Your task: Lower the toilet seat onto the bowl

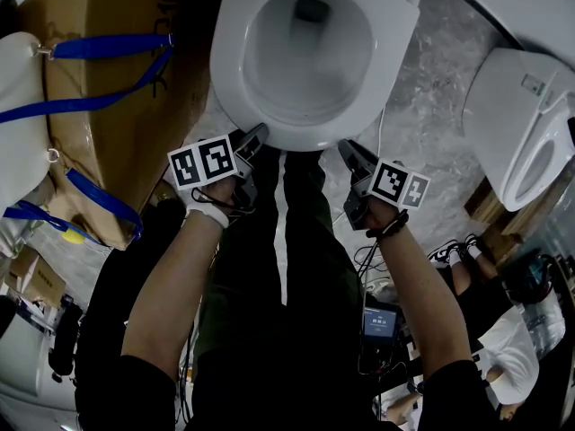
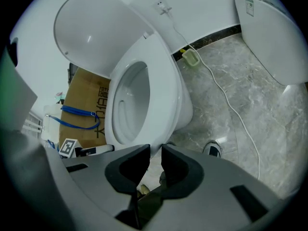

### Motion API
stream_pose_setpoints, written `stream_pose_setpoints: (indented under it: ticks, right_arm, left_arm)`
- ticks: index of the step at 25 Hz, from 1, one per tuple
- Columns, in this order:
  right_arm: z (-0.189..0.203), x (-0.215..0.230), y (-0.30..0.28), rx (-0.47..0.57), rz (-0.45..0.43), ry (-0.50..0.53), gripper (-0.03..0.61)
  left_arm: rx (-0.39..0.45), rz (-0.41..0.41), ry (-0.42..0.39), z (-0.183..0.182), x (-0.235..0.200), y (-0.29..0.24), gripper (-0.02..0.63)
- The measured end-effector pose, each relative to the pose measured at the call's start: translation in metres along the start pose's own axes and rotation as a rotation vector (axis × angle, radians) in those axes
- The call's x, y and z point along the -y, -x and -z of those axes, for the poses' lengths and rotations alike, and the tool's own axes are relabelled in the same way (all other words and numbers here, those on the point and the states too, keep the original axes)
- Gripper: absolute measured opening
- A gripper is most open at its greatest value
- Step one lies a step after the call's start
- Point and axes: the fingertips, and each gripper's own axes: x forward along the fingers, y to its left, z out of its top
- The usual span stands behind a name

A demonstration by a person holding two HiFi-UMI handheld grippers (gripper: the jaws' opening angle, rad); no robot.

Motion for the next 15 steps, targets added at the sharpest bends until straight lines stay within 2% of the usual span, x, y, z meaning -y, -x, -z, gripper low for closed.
stream_pose_setpoints:
  ticks: [3, 8, 15]
  right_arm:
    - [0.002, -0.001, -0.001, -0.019, 0.022, 0.020, 0.089]
    - [-0.002, -0.006, 0.006, -0.012, 0.041, 0.059, 0.091]
    - [-0.016, -0.029, 0.029, 0.044, 0.014, 0.072, 0.091]
  left_arm:
    - [-0.006, -0.027, -0.023, 0.000, -0.002, 0.000, 0.184]
    - [-0.020, -0.190, -0.203, -0.002, -0.012, 0.010, 0.186]
    - [-0.016, -0.194, -0.247, -0.005, 0.007, 0.027, 0.186]
